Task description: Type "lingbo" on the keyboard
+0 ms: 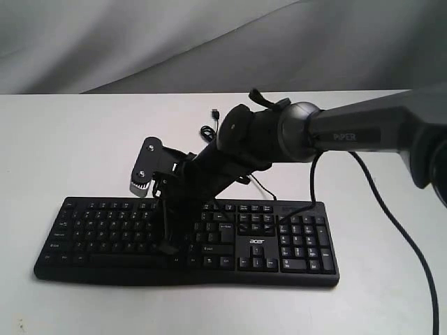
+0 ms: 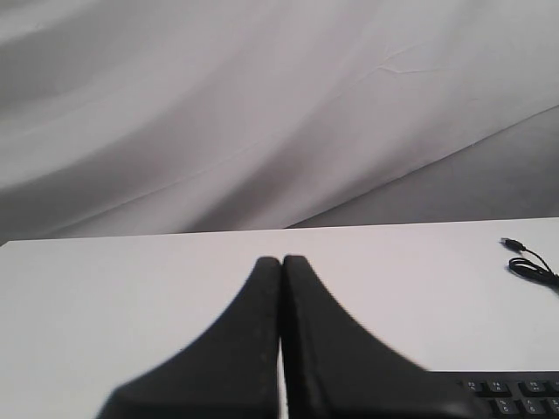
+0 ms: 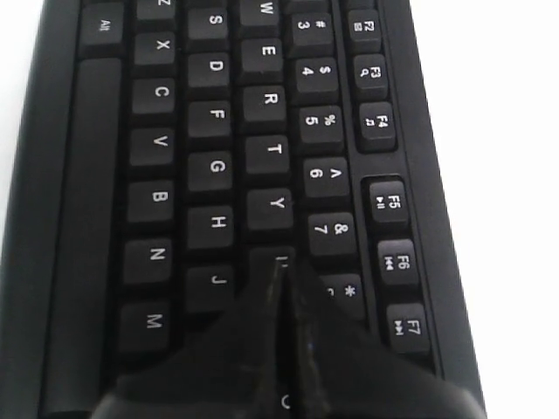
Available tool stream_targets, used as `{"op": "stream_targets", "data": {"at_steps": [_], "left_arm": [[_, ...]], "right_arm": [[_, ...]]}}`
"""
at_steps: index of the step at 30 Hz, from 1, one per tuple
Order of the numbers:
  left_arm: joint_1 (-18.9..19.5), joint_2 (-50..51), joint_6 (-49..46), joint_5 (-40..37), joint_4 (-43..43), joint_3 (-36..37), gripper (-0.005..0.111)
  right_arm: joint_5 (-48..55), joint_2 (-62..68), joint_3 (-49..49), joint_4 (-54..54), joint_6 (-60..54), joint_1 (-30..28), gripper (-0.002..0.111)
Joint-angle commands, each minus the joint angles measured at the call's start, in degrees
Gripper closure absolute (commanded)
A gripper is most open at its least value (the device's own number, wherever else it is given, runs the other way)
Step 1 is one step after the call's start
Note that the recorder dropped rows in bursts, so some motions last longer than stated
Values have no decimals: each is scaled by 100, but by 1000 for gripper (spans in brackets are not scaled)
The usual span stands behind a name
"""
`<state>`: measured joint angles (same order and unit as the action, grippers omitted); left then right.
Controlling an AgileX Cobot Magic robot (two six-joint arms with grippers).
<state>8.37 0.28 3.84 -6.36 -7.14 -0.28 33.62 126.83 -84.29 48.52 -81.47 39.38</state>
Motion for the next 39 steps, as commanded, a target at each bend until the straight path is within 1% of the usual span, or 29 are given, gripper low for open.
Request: {"op": "stream_targets", "data": {"at_steps": [1,8,20,23,39], "left_arm": [[-38,-28,12,50,-1,28,106],[-38,-28,12,50,-1,28,106],[-38,-28,12,50,-1,28,106],[-38,-28,12,50,-1,28,106],[-38,-28,12,50,-1,28,106]], "right_arm": [[24,85,-15,50,-59,9,108],[164,-197,-15,28,-59,22,108],[198,-242,-15,44,12,508,108],[232,-242,-15,-223,232,530,108],[183,-64,-15,-290,230,530,108]]}}
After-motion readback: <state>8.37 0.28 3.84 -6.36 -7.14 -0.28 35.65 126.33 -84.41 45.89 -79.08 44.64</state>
